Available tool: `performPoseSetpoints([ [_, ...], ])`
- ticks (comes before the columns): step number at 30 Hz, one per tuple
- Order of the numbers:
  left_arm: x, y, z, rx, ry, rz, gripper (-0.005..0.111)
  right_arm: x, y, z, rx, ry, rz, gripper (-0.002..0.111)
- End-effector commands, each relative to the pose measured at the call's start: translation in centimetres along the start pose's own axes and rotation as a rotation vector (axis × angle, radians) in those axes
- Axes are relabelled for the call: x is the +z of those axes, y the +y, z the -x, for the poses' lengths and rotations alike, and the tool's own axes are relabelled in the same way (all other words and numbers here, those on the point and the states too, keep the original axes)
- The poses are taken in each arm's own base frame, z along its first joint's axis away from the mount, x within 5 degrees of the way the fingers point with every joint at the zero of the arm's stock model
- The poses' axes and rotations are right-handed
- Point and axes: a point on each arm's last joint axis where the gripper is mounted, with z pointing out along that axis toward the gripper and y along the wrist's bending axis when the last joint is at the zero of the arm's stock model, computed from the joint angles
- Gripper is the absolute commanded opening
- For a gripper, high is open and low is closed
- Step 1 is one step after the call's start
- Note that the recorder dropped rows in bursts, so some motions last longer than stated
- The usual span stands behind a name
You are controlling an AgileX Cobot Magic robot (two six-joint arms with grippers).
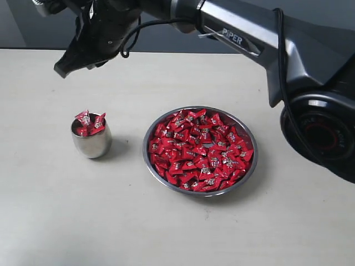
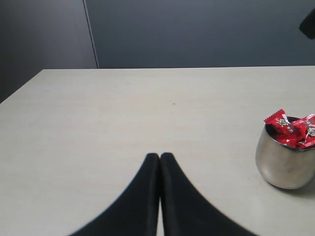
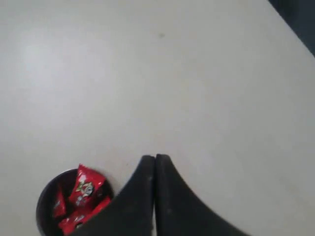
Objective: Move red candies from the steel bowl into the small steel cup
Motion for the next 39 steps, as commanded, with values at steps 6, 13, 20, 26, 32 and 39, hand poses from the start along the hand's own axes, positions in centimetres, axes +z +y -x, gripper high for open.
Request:
performPoseSetpoints([
  [6,0.0,0.0,-0.1,-0.002,-0.002,0.001,0.0,-0.9,-3.0,0.3,0.141,-0.081,-0.013,-0.001],
  [13,0.0,0.0,-0.1,-0.002,-0.002,0.001,0.0,1.0,-2.9,-1.6,0.187,-0.065,-0.024,-0.001],
  [20,0.0,0.0,-0.1,-0.002,-0.002,0.001,0.0,-1.0,-3.3,-4.1,0.209,-0.171,-0.085,-0.001],
  [26,0.0,0.0,-0.1,-0.002,-0.002,0.001,0.0,-4.3,-5.1,-8.4,0.239,-0.197,-0.168,-0.001],
  [32,0.0,0.0,-0.1,-0.002,-0.002,0.001,0.0,-10.4,-6.1,-14.4,0.249,-0.269,-0.295,-0.001],
  [39,0.0,0.0,-0.1,-0.002,-0.002,0.001,0.0,-15.6,-6.3,-19.8,0.326,-0.286,-0.387,-0.001],
])
